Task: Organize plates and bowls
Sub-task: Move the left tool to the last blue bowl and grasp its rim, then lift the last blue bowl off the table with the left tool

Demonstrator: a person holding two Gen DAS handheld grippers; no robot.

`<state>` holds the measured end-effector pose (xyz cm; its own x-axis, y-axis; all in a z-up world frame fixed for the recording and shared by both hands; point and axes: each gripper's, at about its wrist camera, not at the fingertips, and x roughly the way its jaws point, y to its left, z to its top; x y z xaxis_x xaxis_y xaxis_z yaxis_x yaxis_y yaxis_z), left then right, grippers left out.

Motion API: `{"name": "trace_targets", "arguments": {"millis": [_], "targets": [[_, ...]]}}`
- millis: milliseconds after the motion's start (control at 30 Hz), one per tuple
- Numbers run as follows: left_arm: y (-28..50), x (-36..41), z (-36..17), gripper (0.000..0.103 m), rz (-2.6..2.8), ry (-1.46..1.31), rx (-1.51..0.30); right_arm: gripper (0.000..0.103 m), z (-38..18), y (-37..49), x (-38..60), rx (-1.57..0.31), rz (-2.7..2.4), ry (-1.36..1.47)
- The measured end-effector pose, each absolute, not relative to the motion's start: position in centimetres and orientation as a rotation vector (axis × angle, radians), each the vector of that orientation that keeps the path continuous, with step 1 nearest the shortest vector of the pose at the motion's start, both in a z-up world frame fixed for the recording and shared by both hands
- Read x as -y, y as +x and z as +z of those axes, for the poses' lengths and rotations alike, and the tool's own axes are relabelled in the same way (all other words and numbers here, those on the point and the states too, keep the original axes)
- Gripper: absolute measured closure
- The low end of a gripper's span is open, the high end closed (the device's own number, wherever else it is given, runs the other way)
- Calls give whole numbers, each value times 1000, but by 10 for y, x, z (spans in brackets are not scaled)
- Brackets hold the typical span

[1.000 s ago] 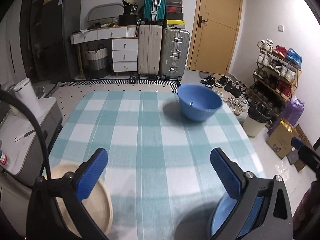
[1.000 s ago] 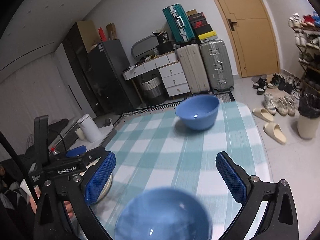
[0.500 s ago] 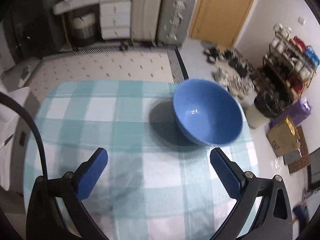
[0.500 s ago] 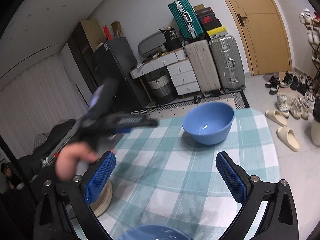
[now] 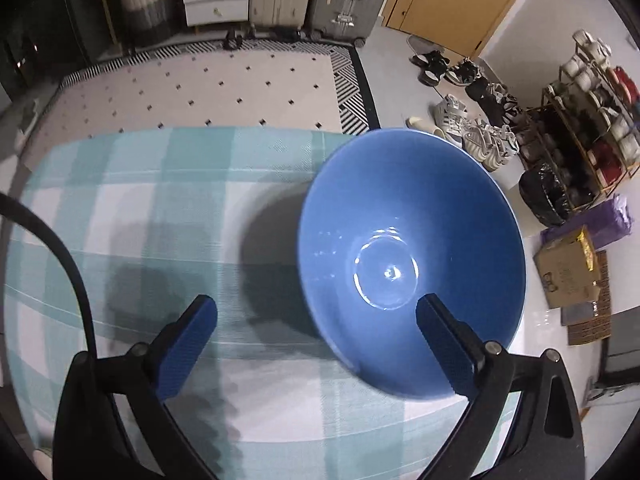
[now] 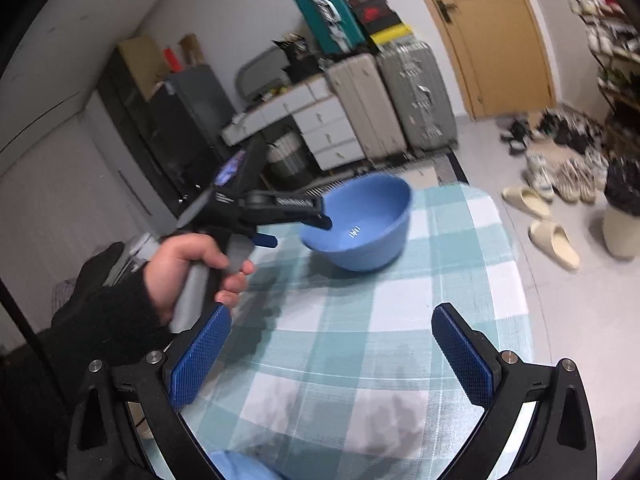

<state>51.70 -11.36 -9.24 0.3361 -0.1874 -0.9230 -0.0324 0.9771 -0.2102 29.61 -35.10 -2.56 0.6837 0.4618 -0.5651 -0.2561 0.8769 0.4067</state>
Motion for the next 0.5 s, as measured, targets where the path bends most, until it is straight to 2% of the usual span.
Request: {"name": "trace_targets", "arguments": {"millis": [67,133,167,233,267,300,333,367,433,500], "targets": [[521,117,-97,6,-107,-209,-1236,1,-36,303,351,-749,368,314],[525,121,-104,22,-118,-202,-1272,1,-44,309,352,-767,326,311],[526,123,-107,25,-123,-196,-1290,1,-46,311,352,-777,303,305],[527,125,-113,39,-125,-193,-1311,1,-47,317,355,-795,302,315],[527,127,-115,48,-141,-194,-1314,1,-47,318,356,-793,307,321],[528,129,-118,70,-150,-190,-1325,1,-45,319,355,-788,305,316],[529,130,-121,76,-151,-182,-1340,1,-45,320,353,-790,309,305],[529,132,-123,76,-161,-183,-1348,1,-44,321,351,-794,314,293],[527,133,-124,85,-176,-197,-1349,1,-42,322,347,-796,320,273],[525,133,-124,86,-176,-204,-1347,1,-41,326,345,-800,319,262]]}}
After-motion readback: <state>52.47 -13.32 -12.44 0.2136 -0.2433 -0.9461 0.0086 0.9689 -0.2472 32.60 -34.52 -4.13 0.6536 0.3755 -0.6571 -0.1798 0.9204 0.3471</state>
